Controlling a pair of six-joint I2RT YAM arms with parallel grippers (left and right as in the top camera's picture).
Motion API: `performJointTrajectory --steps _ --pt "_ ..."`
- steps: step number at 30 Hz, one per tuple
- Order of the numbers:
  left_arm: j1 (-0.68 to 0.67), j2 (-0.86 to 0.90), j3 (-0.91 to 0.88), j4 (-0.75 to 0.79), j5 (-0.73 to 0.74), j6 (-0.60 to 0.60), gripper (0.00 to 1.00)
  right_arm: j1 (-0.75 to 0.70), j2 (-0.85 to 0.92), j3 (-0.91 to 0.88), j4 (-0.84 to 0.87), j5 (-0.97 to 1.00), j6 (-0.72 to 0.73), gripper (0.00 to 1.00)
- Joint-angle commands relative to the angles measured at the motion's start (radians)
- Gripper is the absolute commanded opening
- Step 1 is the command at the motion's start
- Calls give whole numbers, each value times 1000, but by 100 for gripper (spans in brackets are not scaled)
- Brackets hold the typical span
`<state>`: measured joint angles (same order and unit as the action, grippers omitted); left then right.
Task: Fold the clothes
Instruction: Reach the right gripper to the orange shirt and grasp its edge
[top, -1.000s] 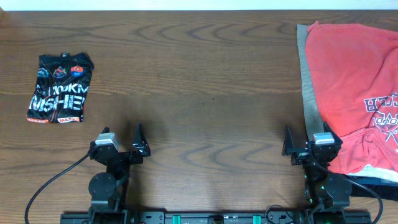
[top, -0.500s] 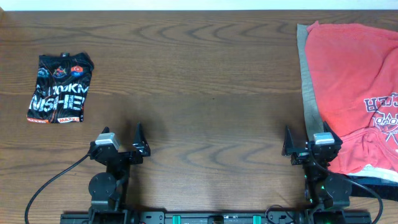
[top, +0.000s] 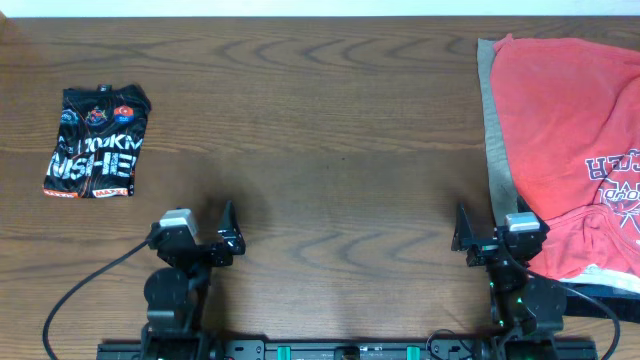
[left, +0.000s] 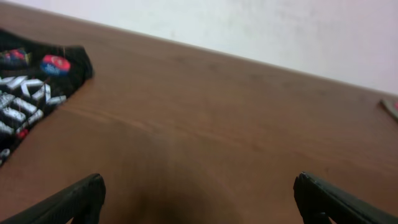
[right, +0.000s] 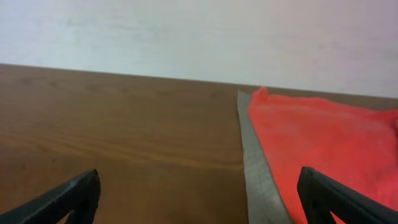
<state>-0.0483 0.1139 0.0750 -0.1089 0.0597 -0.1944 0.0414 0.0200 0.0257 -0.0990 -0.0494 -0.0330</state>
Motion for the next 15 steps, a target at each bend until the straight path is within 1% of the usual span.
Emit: performJointTrajectory --steps 1,5,9,15 --pt "3 106 132 -52 21 -5 98 -5 46 80 -39 -2 18 99" --pt "3 246 255 -158 23 -5 98 -5 151 163 -100 0 18 99" --pt "3 381 376 -259 58 -5 98 -5 291 270 -169 0 18 99" --pt "3 543 539 -452 90 -5 98 -5 570 481 -315 0 18 99"
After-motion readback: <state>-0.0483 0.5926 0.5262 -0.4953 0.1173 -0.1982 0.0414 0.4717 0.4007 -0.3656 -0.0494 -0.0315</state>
